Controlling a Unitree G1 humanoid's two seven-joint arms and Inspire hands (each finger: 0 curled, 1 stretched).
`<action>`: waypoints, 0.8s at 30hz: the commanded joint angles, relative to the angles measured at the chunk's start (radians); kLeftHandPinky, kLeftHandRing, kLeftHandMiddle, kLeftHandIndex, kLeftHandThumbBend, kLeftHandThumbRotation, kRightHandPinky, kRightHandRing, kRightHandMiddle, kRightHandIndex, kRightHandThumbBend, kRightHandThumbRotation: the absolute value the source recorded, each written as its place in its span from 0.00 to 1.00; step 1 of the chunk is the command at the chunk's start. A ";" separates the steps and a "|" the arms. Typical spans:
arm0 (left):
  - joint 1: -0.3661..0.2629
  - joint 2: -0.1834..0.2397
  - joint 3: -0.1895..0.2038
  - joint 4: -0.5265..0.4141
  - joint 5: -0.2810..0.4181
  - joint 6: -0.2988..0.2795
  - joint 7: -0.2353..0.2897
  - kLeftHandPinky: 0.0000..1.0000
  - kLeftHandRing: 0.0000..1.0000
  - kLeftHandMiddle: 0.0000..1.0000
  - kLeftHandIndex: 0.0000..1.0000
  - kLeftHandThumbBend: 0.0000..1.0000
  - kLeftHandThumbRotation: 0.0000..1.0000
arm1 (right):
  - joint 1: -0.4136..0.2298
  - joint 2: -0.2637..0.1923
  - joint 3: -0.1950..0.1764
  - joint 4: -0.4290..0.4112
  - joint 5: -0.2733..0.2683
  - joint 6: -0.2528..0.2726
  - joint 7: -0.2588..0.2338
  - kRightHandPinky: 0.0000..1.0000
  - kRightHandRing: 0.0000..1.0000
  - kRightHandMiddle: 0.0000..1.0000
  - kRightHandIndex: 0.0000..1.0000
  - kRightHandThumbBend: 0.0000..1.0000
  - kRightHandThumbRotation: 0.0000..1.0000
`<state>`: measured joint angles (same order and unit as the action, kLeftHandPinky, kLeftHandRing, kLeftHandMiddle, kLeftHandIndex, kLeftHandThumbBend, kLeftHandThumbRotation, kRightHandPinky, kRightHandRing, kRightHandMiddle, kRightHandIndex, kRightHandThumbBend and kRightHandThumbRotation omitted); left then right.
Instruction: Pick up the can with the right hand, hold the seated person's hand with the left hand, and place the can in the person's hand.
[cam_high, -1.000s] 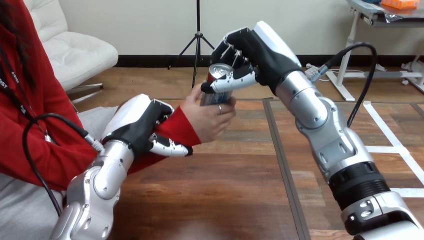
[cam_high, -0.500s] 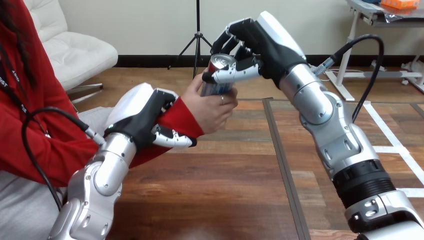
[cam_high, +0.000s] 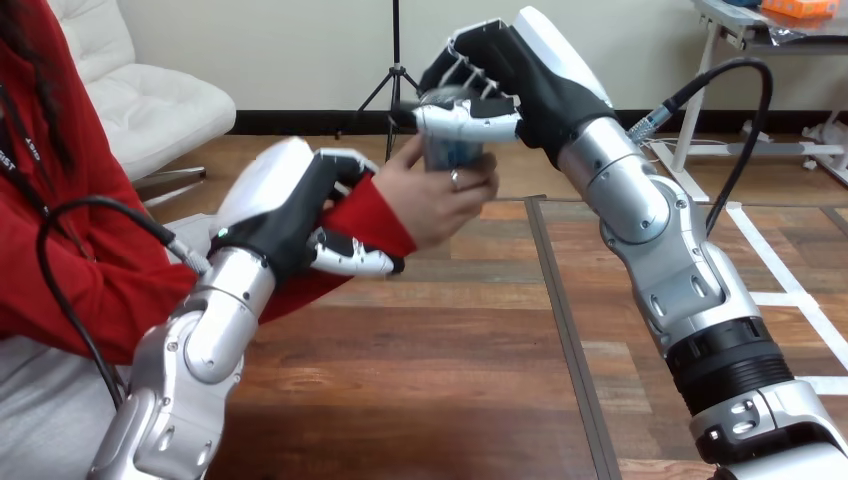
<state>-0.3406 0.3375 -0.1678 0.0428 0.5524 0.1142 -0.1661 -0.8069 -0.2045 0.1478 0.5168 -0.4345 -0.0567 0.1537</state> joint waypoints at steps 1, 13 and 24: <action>-0.179 0.006 0.072 -0.155 -0.017 -0.045 0.067 0.53 0.68 0.71 0.66 0.71 0.19 | -0.124 -0.005 0.009 -0.096 0.029 -0.036 0.025 0.47 0.54 0.56 0.56 0.78 0.83; -0.152 0.011 0.065 -0.193 0.009 0.012 0.031 0.58 0.74 0.77 0.72 0.79 0.39 | -0.094 -0.014 0.006 -0.107 0.041 -0.068 0.032 0.54 0.60 0.63 0.63 0.94 0.99; -0.132 0.008 0.062 -0.228 0.000 0.061 0.004 0.61 0.78 0.81 0.80 0.94 0.50 | -0.071 -0.029 0.005 -0.119 0.057 -0.094 0.057 0.53 0.64 0.69 0.69 0.96 1.00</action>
<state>-0.3882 0.3397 -0.1324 -0.1156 0.5556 0.1628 -0.1616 -0.8070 -0.2148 0.1516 0.4450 -0.4016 -0.1148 0.2000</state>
